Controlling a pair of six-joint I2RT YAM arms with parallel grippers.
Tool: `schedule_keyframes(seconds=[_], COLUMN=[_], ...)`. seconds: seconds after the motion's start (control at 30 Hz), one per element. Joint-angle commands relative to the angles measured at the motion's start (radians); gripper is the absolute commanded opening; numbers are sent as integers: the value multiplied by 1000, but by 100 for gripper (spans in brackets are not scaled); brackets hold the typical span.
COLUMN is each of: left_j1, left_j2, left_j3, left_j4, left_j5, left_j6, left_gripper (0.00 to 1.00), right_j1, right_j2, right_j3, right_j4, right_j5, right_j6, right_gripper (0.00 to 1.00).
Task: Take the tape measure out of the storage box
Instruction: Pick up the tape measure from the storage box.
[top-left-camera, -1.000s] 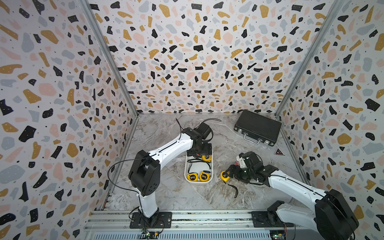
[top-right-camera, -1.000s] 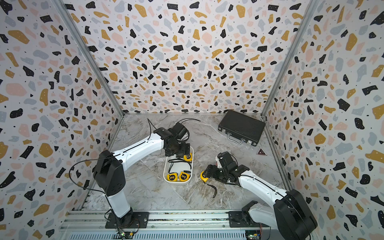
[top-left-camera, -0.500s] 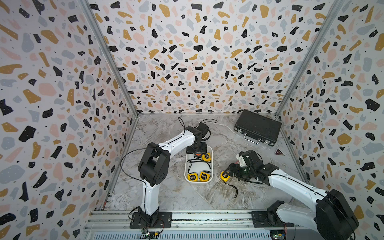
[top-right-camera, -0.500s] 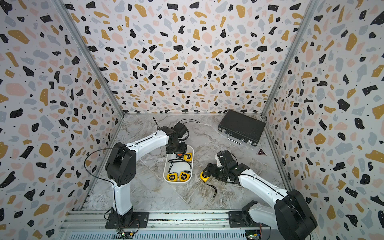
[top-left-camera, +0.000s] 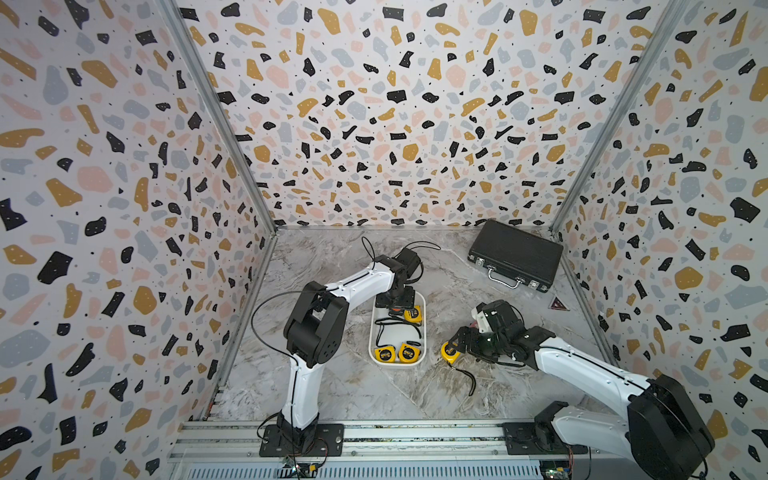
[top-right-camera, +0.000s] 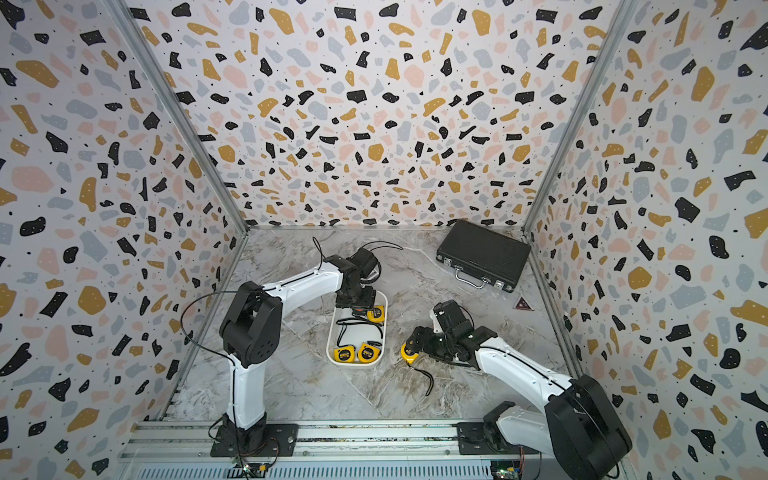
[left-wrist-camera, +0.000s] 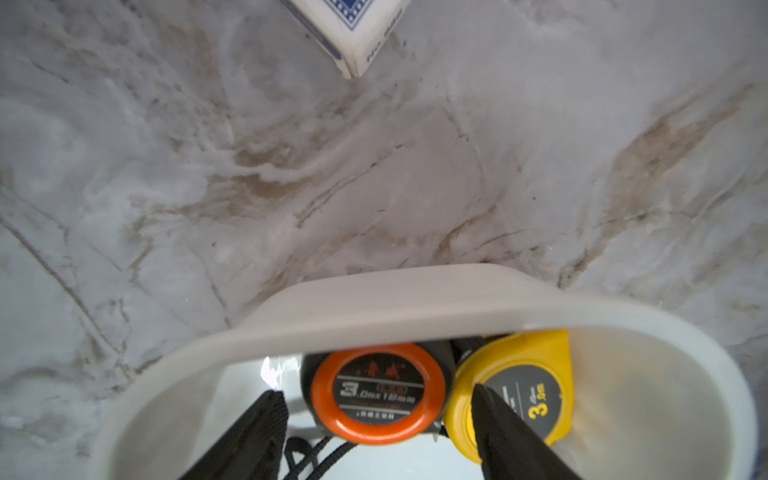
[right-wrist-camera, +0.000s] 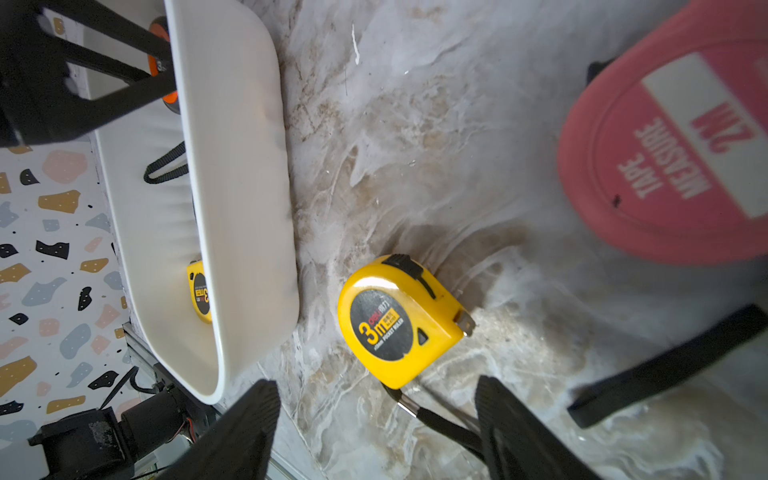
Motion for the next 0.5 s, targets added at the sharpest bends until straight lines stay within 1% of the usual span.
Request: schedule_keyframes(seconds=[0.0, 0.33, 0.47], left_j1=[1, 9, 12], left_j2=[10, 14, 21], left_j3=[33, 37, 43], left_j4=[9, 4, -6], left_j5=[-32, -44, -43], left_j6=[17, 10, 8], left_gripper=[74, 73, 70], right_j1=[2, 3, 1], right_j2=[4, 16, 24], right_j3=[40, 43, 45], right_j4=[9, 21, 26], right_j5=[6, 1, -1], right_j6=[-8, -6, -8], right_gripper=[79, 78, 78])
